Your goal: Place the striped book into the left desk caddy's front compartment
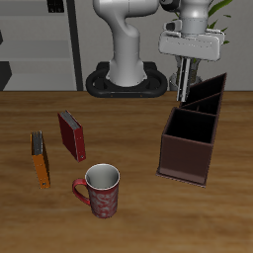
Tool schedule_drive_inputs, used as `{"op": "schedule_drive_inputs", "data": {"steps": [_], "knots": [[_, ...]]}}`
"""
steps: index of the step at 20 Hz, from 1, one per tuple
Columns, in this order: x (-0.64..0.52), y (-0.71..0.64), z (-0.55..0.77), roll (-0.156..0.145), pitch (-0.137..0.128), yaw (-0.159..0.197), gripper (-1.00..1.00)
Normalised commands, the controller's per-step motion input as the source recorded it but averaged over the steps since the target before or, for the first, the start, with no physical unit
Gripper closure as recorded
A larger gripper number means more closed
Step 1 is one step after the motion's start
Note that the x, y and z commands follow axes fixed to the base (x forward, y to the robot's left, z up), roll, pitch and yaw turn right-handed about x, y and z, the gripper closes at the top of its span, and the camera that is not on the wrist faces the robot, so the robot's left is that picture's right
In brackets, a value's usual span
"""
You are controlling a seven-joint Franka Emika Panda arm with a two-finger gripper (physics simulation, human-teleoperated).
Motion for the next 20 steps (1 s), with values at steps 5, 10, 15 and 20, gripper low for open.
{"op": "schedule_drive_inputs", "data": {"steps": [5, 10, 15, 20], "knots": [[0.13, 0.12, -0.07, 0.035, 0.023, 0.004, 1.0], [0.13, 0.09, 0.07, 0.011, -0.01, -0.002, 1.0], [0.05, 0.07, -0.02, 0.018, 0.004, -0.008, 1.0], [0.09, 0.07, -0.08, 0.021, 0.021, -0.008, 1.0]]}}
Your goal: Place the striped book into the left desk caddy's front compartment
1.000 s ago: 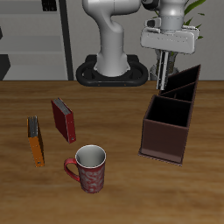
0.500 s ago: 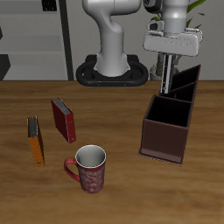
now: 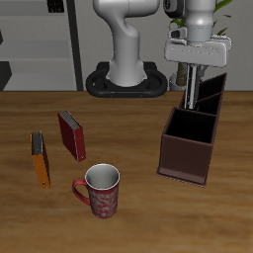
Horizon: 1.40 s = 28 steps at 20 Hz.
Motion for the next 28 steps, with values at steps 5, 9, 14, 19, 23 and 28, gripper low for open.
{"op": "schedule_drive_inputs", "data": {"steps": [5, 9, 14, 19, 23, 28], "knots": [[0.04, 0.08, -0.08, 0.025, 0.009, 0.0, 1.0], [-0.01, -0.02, -0.04, 0.001, -0.001, -0.011, 1.0], [0.06, 0.02, -0.11, -0.002, 0.02, 0.003, 1.0], [0.03, -0.03, -0.07, -0.001, 0.017, 0.001, 1.0], [0.05, -0.02, -0.18, -0.009, 0.027, 0.006, 1.0], [0.02, 0.01, -0.04, 0.013, 0.006, 0.017, 1.0]]}}
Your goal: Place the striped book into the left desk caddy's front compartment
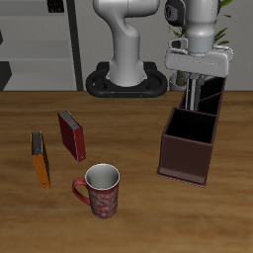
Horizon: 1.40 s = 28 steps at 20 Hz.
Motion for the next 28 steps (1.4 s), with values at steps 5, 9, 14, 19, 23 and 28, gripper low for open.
{"op": "schedule_drive_inputs", "data": {"steps": [5, 9, 14, 19, 23, 28], "knots": [[-0.18, 0.04, 0.27, -0.006, -0.094, 0.026, 1.0], [-0.01, 0.05, 0.07, 0.005, -0.06, 0.061, 1.0], [0.04, 0.0, -0.03, 0.004, -0.004, 0.007, 1.0], [0.04, -0.01, 0.11, -0.009, -0.037, 0.017, 1.0], [0.06, 0.03, 0.0, -0.008, 0.007, -0.001, 1.0], [0.14, -0.08, 0.05, -0.028, 0.003, -0.016, 1.0]]}}
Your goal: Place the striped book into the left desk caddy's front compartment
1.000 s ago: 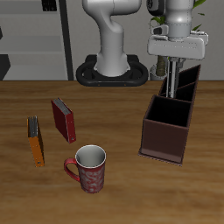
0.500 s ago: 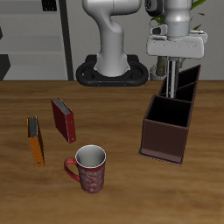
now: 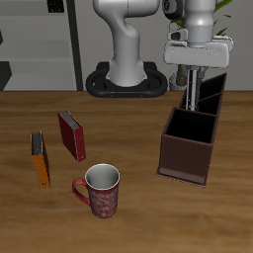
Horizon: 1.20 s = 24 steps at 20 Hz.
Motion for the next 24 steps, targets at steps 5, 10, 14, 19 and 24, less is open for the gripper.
{"op": "schedule_drive_inputs", "data": {"steps": [5, 10, 14, 19, 24], "knots": [[0.05, -0.09, 0.0, -0.035, -0.006, -0.002, 1.0], [0.07, -0.05, -0.19, -0.011, 0.043, -0.013, 1.0], [0.01, 0.06, -0.32, 0.01, 0.052, 0.001, 1.0], [0.01, 0.07, -0.29, 0.006, 0.073, 0.005, 1.0], [0.07, 0.03, -0.17, 0.002, 0.044, 0.011, 1.0]]}}
